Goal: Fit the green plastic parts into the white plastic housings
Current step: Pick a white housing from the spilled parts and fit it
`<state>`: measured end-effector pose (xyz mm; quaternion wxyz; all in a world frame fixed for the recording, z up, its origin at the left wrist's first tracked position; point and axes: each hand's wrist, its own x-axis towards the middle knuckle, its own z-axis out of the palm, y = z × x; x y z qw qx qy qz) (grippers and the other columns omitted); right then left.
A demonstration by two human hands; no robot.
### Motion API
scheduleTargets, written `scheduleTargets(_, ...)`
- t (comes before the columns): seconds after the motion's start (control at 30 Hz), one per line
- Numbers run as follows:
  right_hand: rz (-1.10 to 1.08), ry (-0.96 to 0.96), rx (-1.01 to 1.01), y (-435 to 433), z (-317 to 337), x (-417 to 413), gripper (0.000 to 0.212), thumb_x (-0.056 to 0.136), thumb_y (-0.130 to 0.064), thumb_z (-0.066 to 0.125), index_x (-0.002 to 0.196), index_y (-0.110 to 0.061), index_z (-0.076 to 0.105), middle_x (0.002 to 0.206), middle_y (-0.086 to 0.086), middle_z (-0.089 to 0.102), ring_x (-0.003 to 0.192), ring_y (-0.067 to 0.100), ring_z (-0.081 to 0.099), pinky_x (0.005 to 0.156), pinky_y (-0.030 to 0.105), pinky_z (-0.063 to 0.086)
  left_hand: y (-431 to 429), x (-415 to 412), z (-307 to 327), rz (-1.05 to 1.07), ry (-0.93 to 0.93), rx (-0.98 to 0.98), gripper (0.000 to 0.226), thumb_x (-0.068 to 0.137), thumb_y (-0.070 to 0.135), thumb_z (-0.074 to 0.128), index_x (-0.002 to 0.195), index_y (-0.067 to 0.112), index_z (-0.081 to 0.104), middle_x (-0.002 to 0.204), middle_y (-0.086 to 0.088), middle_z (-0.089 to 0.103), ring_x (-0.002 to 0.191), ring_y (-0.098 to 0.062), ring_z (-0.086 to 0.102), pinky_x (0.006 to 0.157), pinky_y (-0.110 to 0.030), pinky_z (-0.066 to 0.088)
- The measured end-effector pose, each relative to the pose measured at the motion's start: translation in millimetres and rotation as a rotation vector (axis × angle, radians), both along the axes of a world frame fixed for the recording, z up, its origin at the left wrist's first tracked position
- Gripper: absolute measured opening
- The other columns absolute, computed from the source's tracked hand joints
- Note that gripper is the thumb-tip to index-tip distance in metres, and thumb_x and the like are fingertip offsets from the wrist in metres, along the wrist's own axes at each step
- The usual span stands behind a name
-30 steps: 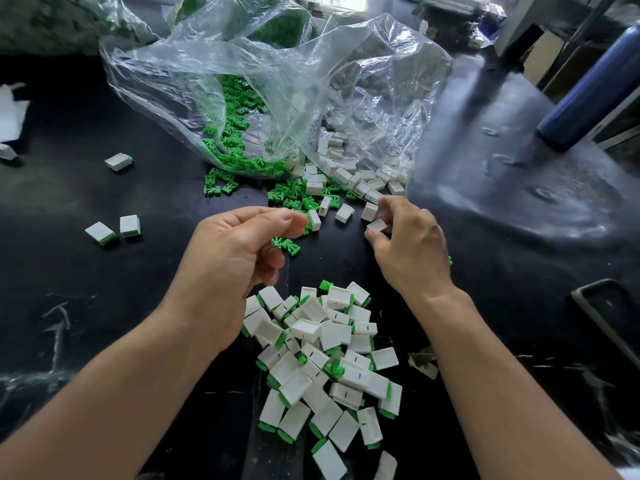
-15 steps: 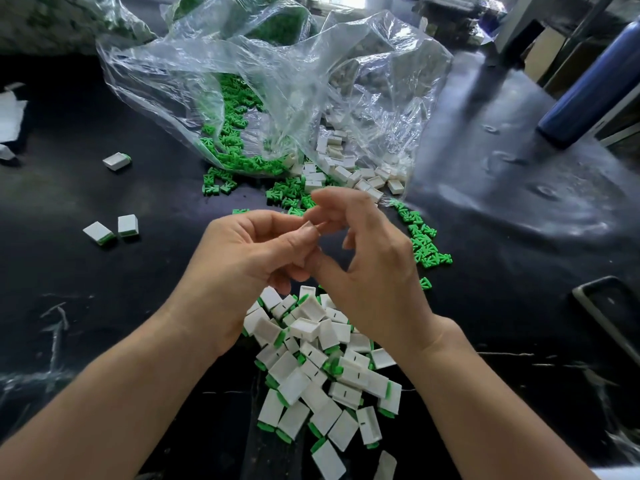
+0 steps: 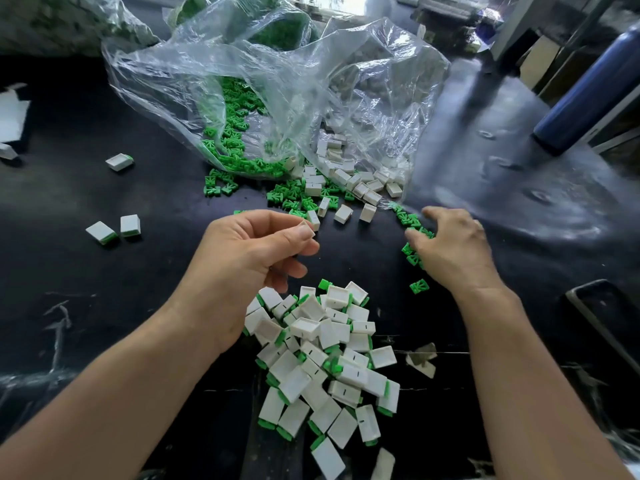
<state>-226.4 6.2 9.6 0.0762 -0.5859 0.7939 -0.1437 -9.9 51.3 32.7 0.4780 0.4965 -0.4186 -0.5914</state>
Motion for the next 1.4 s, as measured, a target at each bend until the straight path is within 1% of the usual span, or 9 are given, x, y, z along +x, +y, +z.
scheduleTargets(0.2, 0.063, -0.035, -0.018, 0, -1, 11, 0.020, 0.084, -0.024, 0.065, 0.103, -0.020, 0.069, 0.109, 0.009, 0.064, 0.102, 0.027, 0.058, 0.086, 0.029, 0.042, 0, 0, 1, -0.002, -0.003, 0.005, 0.006, 0.079, 0.007, 0.063, 0.075, 0.010, 0.066, 0.063, -0.003, 0.070, 0.045, -0.007, 0.055, 0.040, -0.015, 0.042)
scheduleTargets(0.37, 0.070, -0.151, -0.063, 2, 0, 13, 0.020, 0.080, -0.013, 0.067, 0.099, -0.020, 0.068, 0.088, -0.001, 0.065, 0.095, 0.020, 0.061, 0.081, 0.021, 0.039, -1, -1, -1, -0.010, -0.013, 0.010, 0.004, 0.078, 0.008, 0.063, 0.077, 0.010, 0.066, 0.063, -0.003, 0.070, 0.045, -0.007, 0.056, 0.040, -0.015, 0.042)
scheduleTargets(0.57, 0.065, -0.169, -0.069, 2, 0, 11, 0.016, 0.084, -0.014, 0.064, 0.097, -0.021, 0.070, 0.097, 0.001, 0.070, 0.096, 0.018, 0.061, 0.081, 0.020, 0.038, -1, -1, -2, -0.012, -0.015, 0.012, 0.004, 0.077, 0.009, 0.063, 0.078, 0.009, 0.066, 0.064, -0.003, 0.070, 0.045, -0.007, 0.056, 0.040, -0.015, 0.042)
scheduleTargets(0.7, 0.076, -0.202, -0.118, 3, 0, 10, 0.016, 0.084, -0.012, 0.062, 0.095, -0.021, 0.070, 0.085, -0.003, 0.066, 0.088, 0.014, 0.060, 0.079, 0.019, 0.038, -1, 0, -1, -0.010, -0.017, 0.011, 0.004, 0.078, 0.008, 0.062, 0.078, 0.009, 0.066, 0.064, -0.003, 0.070, 0.045, -0.007, 0.056, 0.041, -0.014, 0.042)
scheduleTargets(0.87, 0.062, -0.561, -0.351, 6, 8, 14, 0.022, 0.084, -0.004, 0.063, 0.087, -0.025, 0.066, 0.085, -0.007, 0.066, 0.080, 0.011, 0.064, 0.079, 0.020, 0.049, -1, 0, -1, -0.010, -0.005, 0.007, 0.005, 0.078, 0.007, 0.063, 0.077, 0.009, 0.067, 0.064, -0.003, 0.070, 0.045, -0.007, 0.056, 0.041, -0.015, 0.042)
scheduleTargets(0.97, 0.072, -0.870, -0.256, 10, 12, 22, 0.030, 0.083, 0.003, 0.063, 0.078, -0.028, 0.064, 0.079, -0.010, 0.067, 0.079, 0.009, 0.067, 0.079, 0.025, 0.054, -1, -1, -1, -0.014, 0.004, 0.006, 0.008, 0.078, 0.007, 0.062, 0.075, 0.011, 0.068, 0.066, -0.003, 0.071, 0.048, -0.007, 0.058, 0.043, -0.015, 0.044)
scheduleTargets(1.1, 0.148, -1.087, -0.151, 16, 16, 35, 0.031, 0.075, 0.010, 0.068, 0.079, -0.021, 0.067, 0.070, -0.009, 0.069, 0.067, 0.001, 0.063, 0.066, 0.011, 0.050, -1, -1, -2, -0.024, 0.002, 0.011, 0.011, 0.079, 0.005, 0.061, 0.078, 0.013, 0.069, 0.070, -0.003, 0.072, 0.051, -0.007, 0.061, 0.047, -0.016, 0.048)
scheduleTargets(1.23, 0.204, -1.133, -0.097, 22, 21, 45, 0.024, 0.073, 0.008, 0.070, 0.074, -0.016, 0.068, 0.066, -0.006, 0.070, 0.067, 0.004, 0.064, 0.070, 0.015, 0.053, -1, 0, -2, -0.030, -0.008, 0.018, 0.010, 0.080, 0.002, 0.060, 0.081, 0.011, 0.065, 0.071, -0.003, 0.073, 0.052, -0.008, 0.063, 0.048, -0.017, 0.048)
scheduleTargets(1.4, 0.274, -1.194, -0.046, 31, 28, 53, 0.015, 0.077, 0.006, 0.066, 0.081, -0.009, 0.068, 0.068, -0.003, 0.068, 0.065, 0.006, 0.063, 0.070, 0.021, 0.056, 0, 0, -3, -0.052, -0.023, -0.007, 0.008, 0.071, 0.008, 0.067, 0.069, 0.015, 0.070, 0.069, -0.002, 0.071, 0.054, -0.009, 0.064, 0.048, -0.018, 0.048)
